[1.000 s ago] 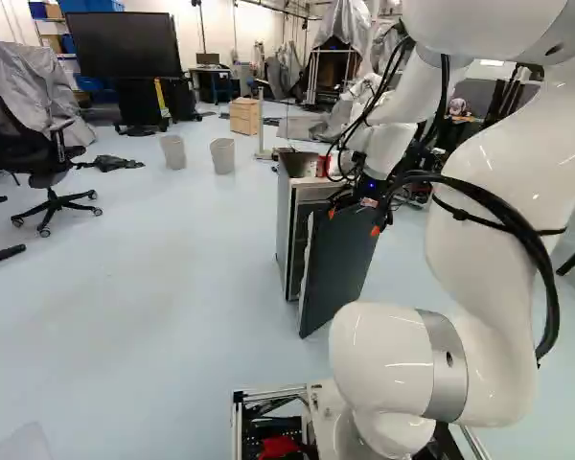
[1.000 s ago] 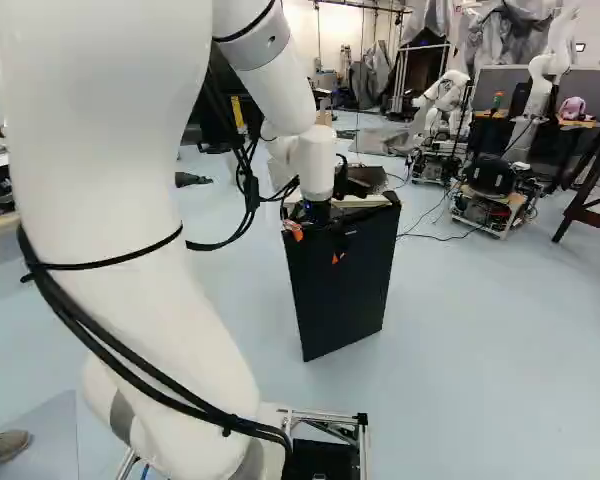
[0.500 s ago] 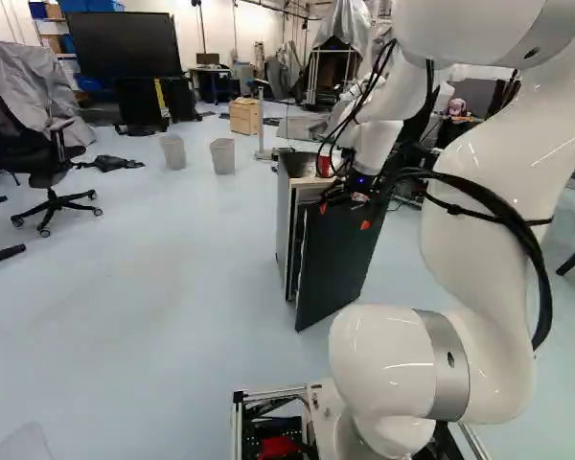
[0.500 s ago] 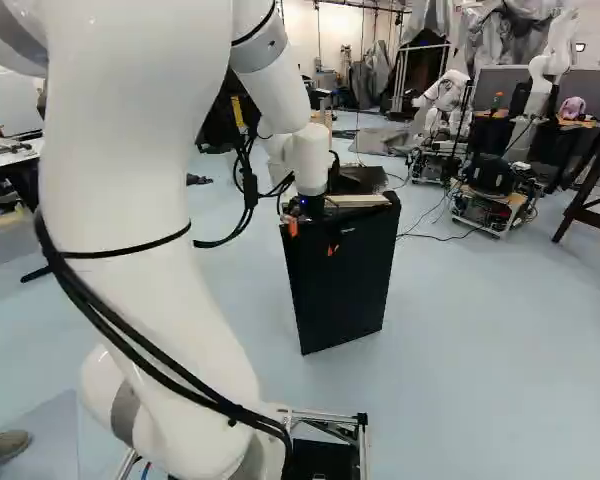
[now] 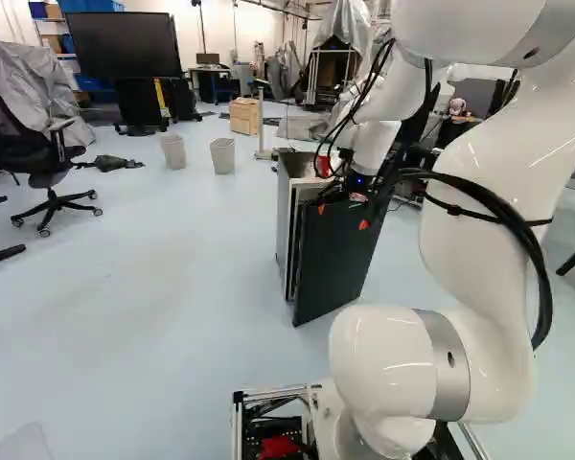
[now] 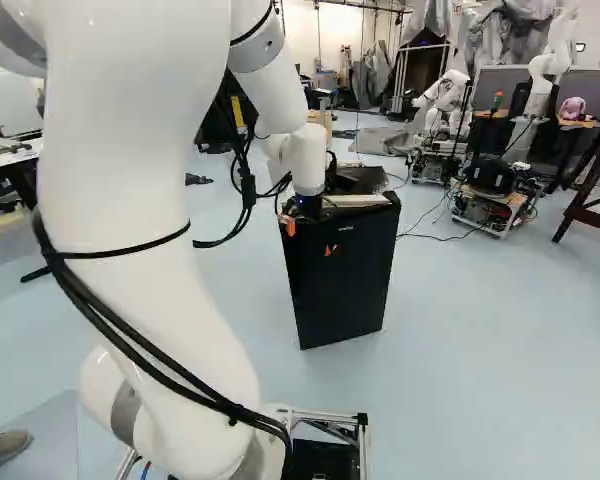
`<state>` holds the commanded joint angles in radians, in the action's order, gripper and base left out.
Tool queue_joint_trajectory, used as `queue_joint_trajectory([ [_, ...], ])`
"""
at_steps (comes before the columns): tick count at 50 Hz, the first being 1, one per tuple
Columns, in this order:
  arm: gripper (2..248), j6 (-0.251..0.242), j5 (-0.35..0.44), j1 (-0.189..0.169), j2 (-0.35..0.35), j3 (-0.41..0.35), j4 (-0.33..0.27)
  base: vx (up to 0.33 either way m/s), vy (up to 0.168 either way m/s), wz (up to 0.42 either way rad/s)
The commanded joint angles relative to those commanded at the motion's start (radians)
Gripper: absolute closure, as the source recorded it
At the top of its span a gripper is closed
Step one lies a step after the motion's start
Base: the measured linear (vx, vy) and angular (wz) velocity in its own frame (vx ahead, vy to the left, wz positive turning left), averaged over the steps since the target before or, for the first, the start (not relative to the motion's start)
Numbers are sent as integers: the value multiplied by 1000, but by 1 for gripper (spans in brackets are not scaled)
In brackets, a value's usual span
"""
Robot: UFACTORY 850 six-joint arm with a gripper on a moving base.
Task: Grab a drink from the fridge
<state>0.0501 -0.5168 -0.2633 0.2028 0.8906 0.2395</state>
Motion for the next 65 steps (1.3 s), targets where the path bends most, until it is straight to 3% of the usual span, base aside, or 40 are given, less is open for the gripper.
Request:
queue_joint_trajectory([
  [19, 3, 0, 109, -21, -80, -95, -66, 0, 0, 0],
  [45, 3, 0, 335, -41, -201, -225, -272, 0, 0, 0],
  [65, 3, 0, 504, -42, -161, -225, -444, 0, 0, 0],
])
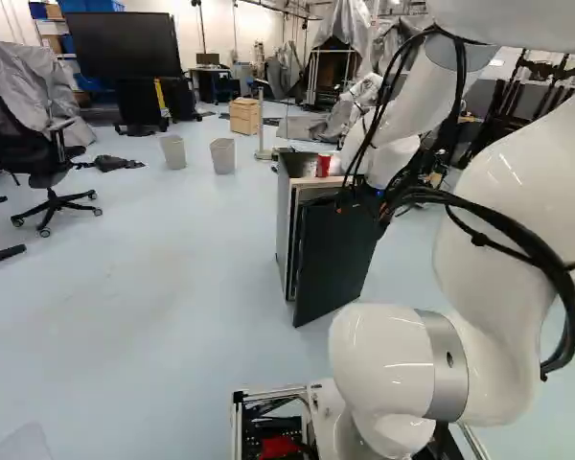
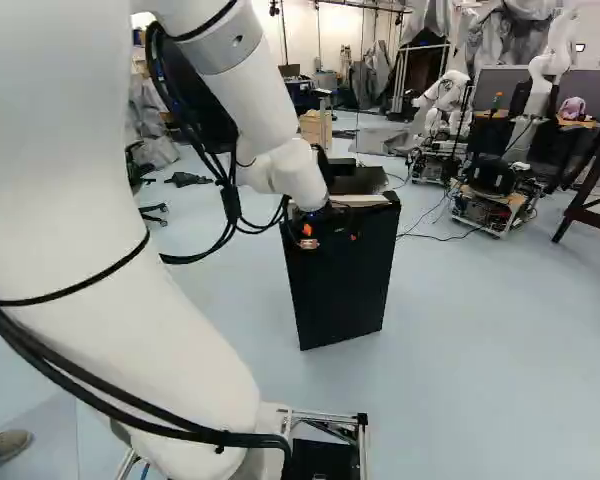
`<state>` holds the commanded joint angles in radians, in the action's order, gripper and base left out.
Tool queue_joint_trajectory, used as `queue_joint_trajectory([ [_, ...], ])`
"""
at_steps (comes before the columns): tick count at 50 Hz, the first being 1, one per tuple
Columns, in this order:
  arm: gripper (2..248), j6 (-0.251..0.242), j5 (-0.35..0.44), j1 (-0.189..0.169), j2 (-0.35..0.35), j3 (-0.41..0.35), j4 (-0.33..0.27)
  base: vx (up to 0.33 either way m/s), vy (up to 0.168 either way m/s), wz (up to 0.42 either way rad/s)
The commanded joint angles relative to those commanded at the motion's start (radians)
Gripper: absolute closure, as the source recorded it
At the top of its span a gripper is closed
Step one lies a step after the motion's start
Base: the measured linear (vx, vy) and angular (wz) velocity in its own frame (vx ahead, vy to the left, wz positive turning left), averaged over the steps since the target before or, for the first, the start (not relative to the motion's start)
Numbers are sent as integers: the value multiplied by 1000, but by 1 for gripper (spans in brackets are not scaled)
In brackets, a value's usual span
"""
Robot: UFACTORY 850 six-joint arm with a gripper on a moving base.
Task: Grab a drink from the fridge
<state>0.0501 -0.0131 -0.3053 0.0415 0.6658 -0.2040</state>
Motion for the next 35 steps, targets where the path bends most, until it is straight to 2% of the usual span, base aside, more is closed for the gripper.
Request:
queue_joint_trajectory([
  [22, 3, 0, 173, 0, 75, 18, -179, 0, 0, 0],
  [35, 3, 0, 191, -5, 95, 3, -197, 0, 0, 0],
])
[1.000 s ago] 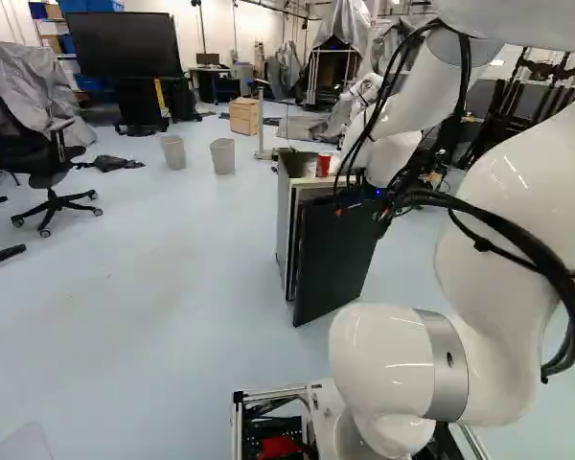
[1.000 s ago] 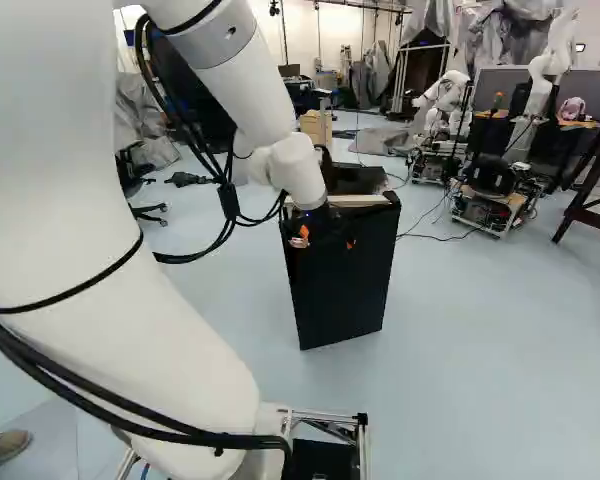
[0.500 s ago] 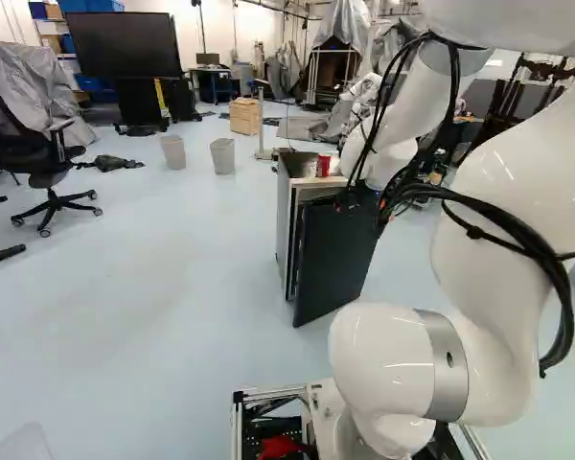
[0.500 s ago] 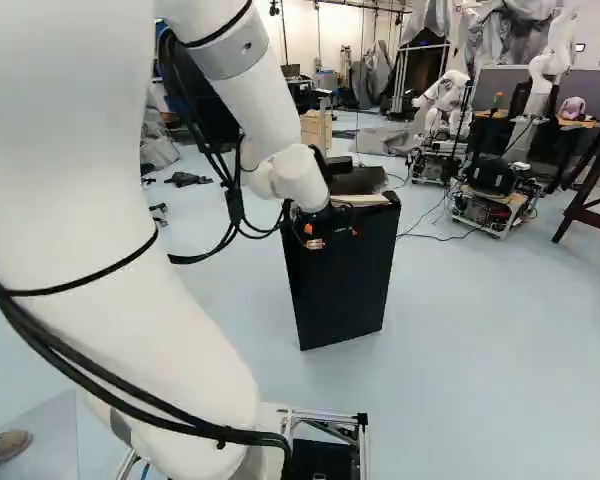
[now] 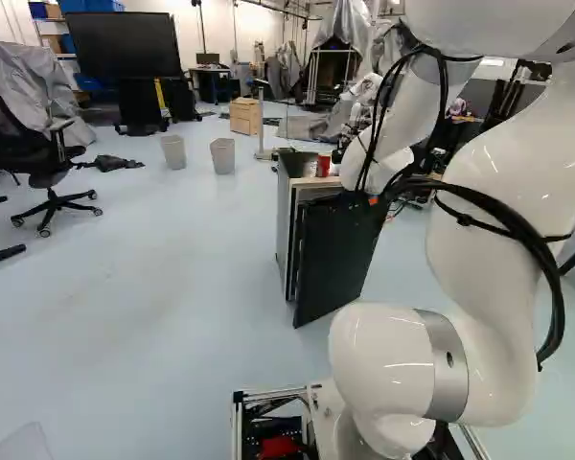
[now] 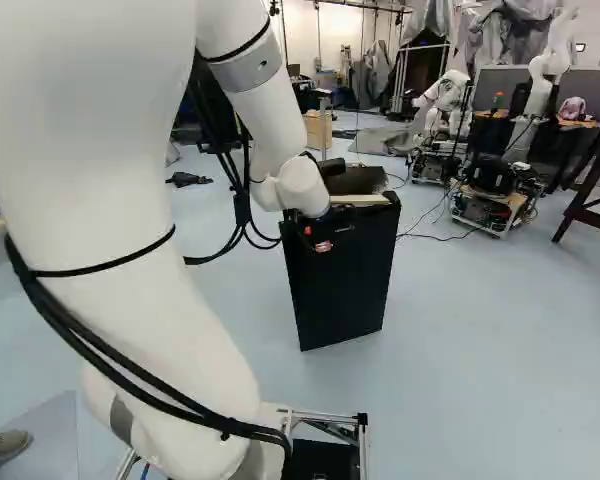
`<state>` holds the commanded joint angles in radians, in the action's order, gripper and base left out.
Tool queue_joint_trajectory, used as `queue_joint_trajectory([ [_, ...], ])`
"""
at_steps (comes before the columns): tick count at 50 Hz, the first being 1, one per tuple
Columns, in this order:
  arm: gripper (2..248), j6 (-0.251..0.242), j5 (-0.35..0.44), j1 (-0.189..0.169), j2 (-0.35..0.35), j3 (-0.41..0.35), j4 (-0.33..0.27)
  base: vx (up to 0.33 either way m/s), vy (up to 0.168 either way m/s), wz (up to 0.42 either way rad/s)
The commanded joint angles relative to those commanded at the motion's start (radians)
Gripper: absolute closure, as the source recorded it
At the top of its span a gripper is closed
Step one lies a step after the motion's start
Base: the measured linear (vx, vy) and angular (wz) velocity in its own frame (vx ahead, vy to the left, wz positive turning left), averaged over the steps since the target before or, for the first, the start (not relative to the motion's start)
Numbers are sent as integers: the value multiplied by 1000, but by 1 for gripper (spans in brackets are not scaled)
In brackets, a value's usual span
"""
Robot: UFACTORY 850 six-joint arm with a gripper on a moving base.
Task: Grab a drink from the fridge
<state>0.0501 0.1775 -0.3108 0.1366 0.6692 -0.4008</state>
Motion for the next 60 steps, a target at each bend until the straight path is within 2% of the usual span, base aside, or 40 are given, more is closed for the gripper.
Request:
queue_joint_trajectory([
  [29, 3, 0, 55, -32, -15, -104, -27, 0, 0, 0],
  [60, 3, 0, 184, -37, 2, -113, -74, 0, 0, 0],
])
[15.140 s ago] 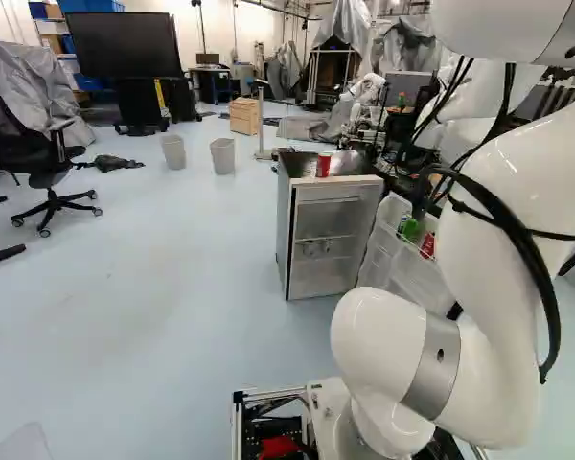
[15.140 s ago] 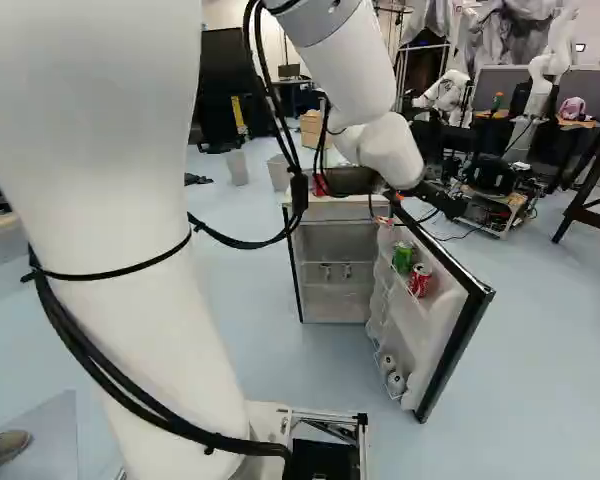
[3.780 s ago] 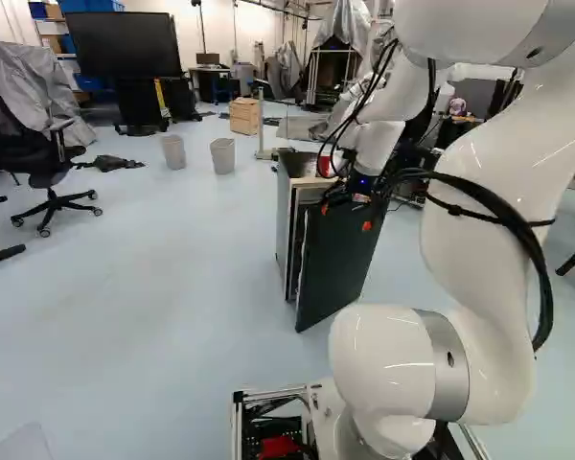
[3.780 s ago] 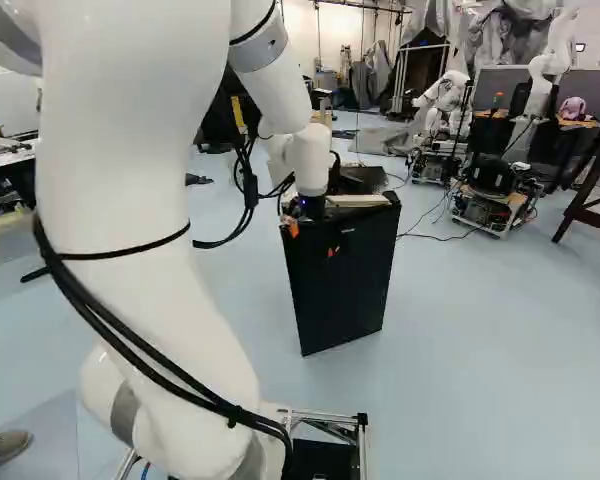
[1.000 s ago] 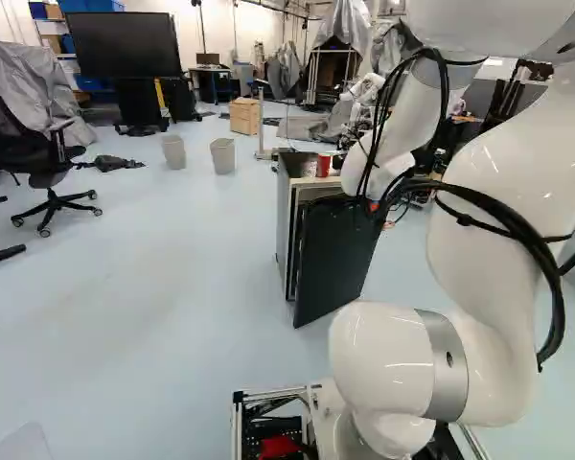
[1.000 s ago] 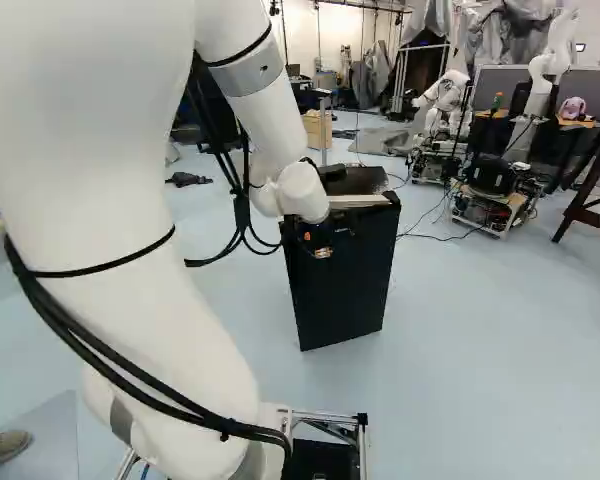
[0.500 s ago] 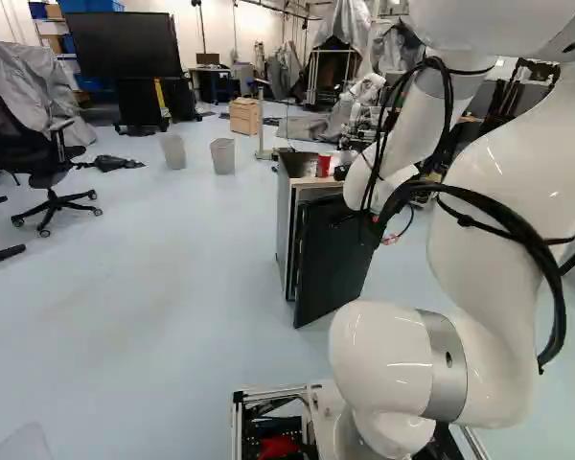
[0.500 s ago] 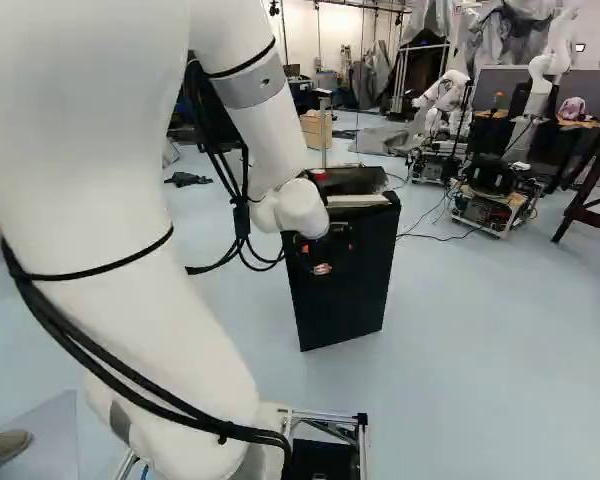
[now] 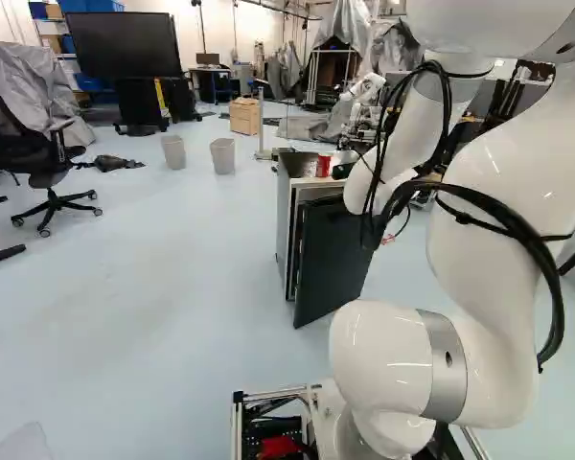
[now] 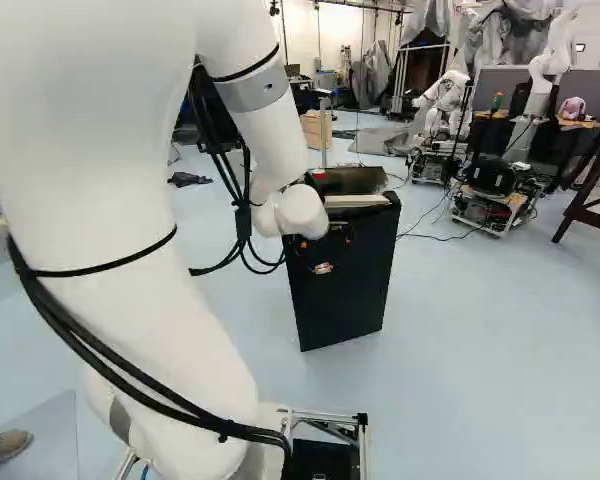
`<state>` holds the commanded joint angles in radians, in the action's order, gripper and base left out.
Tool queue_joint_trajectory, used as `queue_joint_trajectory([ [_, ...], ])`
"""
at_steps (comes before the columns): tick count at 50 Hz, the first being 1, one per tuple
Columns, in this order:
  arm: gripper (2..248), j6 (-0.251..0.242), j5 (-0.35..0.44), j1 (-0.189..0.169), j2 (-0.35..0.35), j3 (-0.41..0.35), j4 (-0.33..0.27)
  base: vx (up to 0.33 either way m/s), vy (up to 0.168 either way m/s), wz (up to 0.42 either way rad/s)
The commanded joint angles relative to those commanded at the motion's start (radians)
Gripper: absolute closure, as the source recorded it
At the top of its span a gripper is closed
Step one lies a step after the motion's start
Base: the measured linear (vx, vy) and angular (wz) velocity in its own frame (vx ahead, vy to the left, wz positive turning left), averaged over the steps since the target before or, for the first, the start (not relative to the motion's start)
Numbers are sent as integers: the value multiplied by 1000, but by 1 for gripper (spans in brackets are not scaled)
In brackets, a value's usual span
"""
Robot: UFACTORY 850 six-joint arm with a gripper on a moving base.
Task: Grab a drink from the fridge
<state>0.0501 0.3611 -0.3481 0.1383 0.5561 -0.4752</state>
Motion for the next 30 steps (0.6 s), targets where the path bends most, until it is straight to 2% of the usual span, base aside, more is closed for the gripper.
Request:
queue_joint_trajectory([
  [30, 3, 0, 3, 9, 34, 39, -1, 0, 0, 0],
])
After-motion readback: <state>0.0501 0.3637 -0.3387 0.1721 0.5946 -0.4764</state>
